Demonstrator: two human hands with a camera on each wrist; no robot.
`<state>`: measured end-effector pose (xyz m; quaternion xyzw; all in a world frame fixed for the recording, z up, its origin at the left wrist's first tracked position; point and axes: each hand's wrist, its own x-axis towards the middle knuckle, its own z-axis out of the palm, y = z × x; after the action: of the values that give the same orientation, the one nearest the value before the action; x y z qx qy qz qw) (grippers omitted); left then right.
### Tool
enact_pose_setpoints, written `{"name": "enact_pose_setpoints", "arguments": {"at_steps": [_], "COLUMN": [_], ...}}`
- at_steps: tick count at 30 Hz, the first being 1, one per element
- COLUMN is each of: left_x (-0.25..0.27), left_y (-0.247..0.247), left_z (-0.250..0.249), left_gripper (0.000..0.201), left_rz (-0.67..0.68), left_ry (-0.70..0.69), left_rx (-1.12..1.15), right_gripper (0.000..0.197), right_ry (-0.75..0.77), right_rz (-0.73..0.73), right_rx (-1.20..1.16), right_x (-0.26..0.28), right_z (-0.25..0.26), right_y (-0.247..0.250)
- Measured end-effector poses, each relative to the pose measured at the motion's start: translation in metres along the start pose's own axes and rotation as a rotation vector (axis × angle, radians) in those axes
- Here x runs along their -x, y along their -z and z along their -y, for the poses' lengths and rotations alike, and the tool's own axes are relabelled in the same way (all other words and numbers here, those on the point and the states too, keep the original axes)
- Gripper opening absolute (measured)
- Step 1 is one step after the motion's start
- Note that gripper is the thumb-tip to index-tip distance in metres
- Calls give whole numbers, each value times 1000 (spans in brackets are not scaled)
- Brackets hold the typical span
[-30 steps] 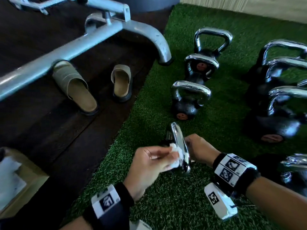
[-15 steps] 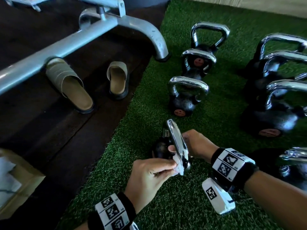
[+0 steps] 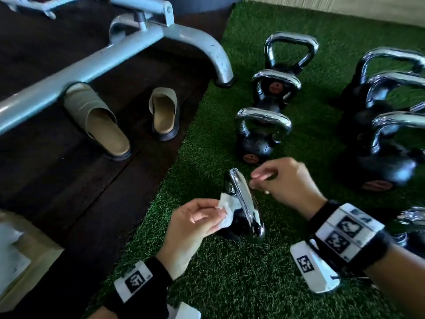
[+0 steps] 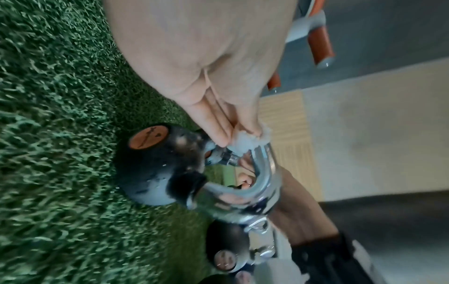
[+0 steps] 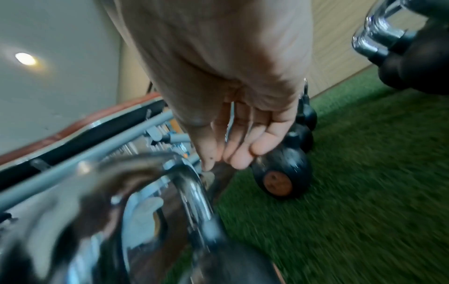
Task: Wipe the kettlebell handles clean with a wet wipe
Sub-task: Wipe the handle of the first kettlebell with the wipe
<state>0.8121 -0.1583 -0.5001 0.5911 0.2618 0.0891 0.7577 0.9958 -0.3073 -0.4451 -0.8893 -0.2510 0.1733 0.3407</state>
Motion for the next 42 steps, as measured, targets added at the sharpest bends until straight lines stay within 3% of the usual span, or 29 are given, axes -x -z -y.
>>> {"name": "enact_pose_setpoints", "arguments": {"at_steps": [2,5,7,12,15,19,22,23,24,28,29,31,33,35,38,42], "left_x": [-3,-7,-8,-9,-12,-15,-17,-18,-21,-31,-31,-30,-34,-41,-54,-65], "left_y": [0,-3,-6,-12,-13,-14,-11,-7,-1,1,-8,-28,-39,-39,-27,-18], "left_z": [-14,-34,-42,-50,-52,-49,-36,-29,-18,26,34,44,50,54,53,48], "left_gripper": [38,36,25,20,18,29,16,21,39,128,145,159,149,134,120,92], "left_rz": [-21,-19,-6,-7,-89,-143,-139,-116,-47,373,382,263,128,77,177,338], "left_ry": [65,73,32,-54,-95,-62,-71,-110,-144,-301,-298,-289,-339,-410,-491,-413], "left_rx": [212,403,437,393,330,237,5,-129,-290,-836,-902,-916,-887,-901,-856,-699], "right_gripper": [8,12,22,35,30,22,19,18,19,17,16,16,15,14,11,8], "right_ry": [102,196,219,109,116,90,48,36,23,-119,-168,-248,-294,-340,-381,-336], "right_rz": [-47,160,205,211,174,94,39,15,-12,-128,-139,-134,-114,-75,59,88], "right_rx": [-99,-180,-195,-478,-469,-504,-562,-585,-614,-695,-701,-699,-668,-657,-683,-664], "right_x": [3,15,22,23,26,30,26,23,20,7,5,2,-2,-6,-9,-12], "right_z": [20,51,61,65,62,59,55,51,46,14,6,-8,-19,-25,-28,-29], "right_y": [15,21,15,4,-3,-12,-5,0,5,12,9,0,-11,-19,-31,-46]}}
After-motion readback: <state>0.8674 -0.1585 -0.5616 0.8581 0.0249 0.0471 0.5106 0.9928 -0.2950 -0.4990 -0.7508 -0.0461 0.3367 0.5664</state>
